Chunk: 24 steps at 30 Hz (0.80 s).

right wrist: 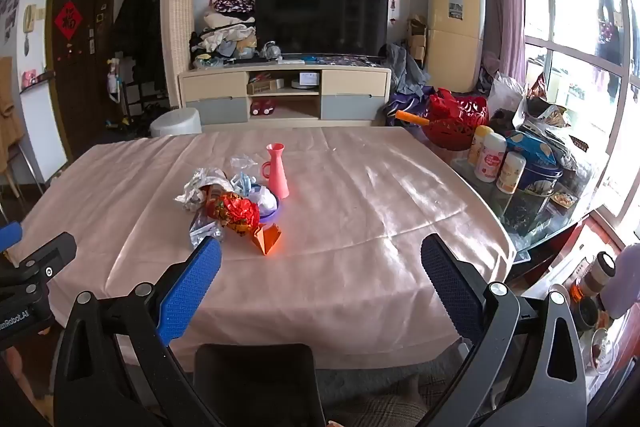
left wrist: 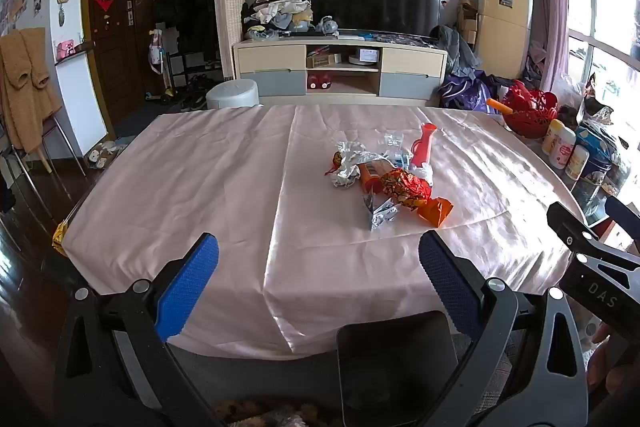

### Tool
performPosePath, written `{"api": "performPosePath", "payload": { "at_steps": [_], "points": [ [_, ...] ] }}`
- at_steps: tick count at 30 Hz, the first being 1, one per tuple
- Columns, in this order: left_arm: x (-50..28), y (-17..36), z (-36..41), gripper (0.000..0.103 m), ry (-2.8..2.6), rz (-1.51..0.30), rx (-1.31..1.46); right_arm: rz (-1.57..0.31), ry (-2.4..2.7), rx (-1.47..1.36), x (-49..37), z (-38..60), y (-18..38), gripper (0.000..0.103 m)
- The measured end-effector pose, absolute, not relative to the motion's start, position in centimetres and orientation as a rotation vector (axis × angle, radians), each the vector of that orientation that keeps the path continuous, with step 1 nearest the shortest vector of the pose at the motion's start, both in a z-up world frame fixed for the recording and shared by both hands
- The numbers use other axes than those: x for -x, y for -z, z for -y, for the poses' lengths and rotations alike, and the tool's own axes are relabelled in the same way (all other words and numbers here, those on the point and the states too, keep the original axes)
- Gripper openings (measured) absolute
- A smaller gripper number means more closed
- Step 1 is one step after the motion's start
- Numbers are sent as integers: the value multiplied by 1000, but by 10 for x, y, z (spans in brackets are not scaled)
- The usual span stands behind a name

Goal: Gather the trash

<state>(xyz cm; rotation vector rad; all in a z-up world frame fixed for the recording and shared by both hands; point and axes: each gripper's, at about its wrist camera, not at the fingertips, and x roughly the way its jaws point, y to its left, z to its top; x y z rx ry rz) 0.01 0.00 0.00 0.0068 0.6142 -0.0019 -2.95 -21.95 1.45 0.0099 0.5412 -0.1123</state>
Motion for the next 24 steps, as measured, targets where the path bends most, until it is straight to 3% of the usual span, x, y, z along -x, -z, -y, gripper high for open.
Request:
{"api": "performPosePath", "payload": {
  "at_steps": [24],
  "points": [
    [0,0,0,95,1,-611,-9,-541,113,-9,30,219,-14,100]
  ]
}}
